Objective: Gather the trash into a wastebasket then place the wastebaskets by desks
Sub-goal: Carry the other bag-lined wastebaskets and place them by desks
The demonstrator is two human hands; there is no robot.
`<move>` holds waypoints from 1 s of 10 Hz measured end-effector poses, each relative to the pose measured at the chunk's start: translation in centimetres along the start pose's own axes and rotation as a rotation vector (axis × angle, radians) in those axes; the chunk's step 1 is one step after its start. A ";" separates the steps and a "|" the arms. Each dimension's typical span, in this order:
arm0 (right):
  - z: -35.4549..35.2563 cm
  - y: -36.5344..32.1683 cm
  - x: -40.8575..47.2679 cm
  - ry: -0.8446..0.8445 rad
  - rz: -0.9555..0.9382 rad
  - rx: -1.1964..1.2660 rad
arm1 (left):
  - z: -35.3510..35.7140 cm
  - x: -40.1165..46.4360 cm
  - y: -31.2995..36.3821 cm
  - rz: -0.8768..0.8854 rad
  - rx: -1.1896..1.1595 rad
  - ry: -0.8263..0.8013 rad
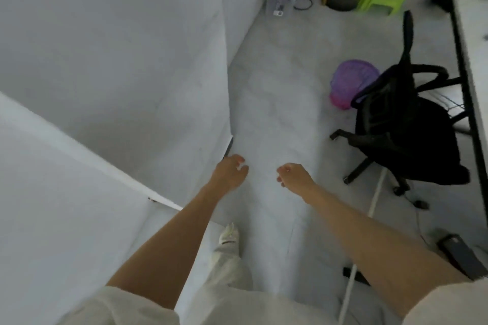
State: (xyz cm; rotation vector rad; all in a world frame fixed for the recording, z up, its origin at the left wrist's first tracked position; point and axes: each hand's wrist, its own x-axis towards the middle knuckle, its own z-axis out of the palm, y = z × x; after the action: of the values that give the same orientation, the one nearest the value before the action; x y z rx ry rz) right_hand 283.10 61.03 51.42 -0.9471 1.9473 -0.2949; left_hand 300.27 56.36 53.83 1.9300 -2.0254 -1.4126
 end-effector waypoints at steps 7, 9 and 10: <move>-37.5 -5.8 40.4 0.241 0.236 0.399 | -1.2 50.1 41.9 0.315 0.389 -0.216; -49.0 -10.2 51.4 0.205 0.251 0.424 | -3.3 62.2 53.4 0.346 0.378 -0.254; -54.4 -11.7 57.3 0.239 0.245 0.462 | -4.1 68.4 57.5 0.329 0.401 -0.274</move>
State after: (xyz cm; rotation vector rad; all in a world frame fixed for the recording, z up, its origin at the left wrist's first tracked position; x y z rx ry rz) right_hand 228.27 2.96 51.09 -0.3825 2.0577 -0.7044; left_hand 240.51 -10.14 52.38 1.4598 -2.7772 -1.3274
